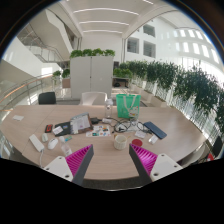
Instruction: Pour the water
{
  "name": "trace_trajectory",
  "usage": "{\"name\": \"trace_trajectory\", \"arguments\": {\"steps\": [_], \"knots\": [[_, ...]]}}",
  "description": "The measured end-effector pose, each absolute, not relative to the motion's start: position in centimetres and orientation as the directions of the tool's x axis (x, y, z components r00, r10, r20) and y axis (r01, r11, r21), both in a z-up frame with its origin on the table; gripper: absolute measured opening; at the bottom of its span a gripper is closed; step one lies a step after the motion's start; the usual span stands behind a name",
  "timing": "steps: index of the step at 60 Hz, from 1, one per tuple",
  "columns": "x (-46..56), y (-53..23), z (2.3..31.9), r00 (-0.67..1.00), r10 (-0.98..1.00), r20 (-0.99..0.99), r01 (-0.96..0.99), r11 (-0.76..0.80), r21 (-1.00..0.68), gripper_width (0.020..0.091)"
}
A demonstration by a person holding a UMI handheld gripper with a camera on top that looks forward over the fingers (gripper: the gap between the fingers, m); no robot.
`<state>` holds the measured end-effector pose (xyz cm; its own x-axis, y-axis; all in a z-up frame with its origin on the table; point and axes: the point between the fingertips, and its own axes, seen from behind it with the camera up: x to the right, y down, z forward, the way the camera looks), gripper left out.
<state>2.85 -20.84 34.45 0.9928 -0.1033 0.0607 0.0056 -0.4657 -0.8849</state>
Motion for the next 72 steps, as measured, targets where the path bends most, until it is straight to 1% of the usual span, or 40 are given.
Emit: {"name": "trace_trajectory", "arguments": {"steps": [1,2,3,4,5,14,21,25,31,46,53,59,72], "knots": [[2.9,-21.0,33.5,0.992,-0.107,0.068,0.011,-0.465,-0.885,0.083],[3.1,-20.8,34.4,0.992,-0.107,0.072,0.014,-0.466,-0.885,0.083],[3.3,-21.0,33.4,0.991,-0.111,0.08,0.02,-0.463,-0.886,0.0832],[3.5,-20.9,33.3,0.99,-0.113,0.086,0.025,-0.462,-0.887,0.0833],[3.8,-20.7,34.0,0.99,-0.111,0.09,0.029,-0.462,-0.886,0.0832],[5.1,-19.3,32.4,0.989,-0.093,0.112,0.055,-0.474,-0.879,0.083],[4.5,-18.3,31.5,0.995,-0.064,0.079,0.041,-0.455,-0.889,0.083],[3.2,-17.8,30.3,0.998,-0.014,0.058,0.046,-0.44,-0.897,0.0838],[0.0,-16.5,27.3,0.997,0.068,0.037,0.061,-0.398,-0.915,0.0832],[-13.1,-10.3,16.8,0.969,0.238,-0.061,0.019,-0.323,-0.946,0.083],[-19.0,-6.9,12.6,0.949,0.313,-0.041,0.06,-0.305,-0.95,0.0831],[-22.1,-4.5,10.2,0.94,0.342,-0.005,0.101,-0.289,-0.952,0.0833],[-23.5,0.2,7.0,0.949,0.314,-0.005,0.086,-0.277,-0.957,0.0838]]}}
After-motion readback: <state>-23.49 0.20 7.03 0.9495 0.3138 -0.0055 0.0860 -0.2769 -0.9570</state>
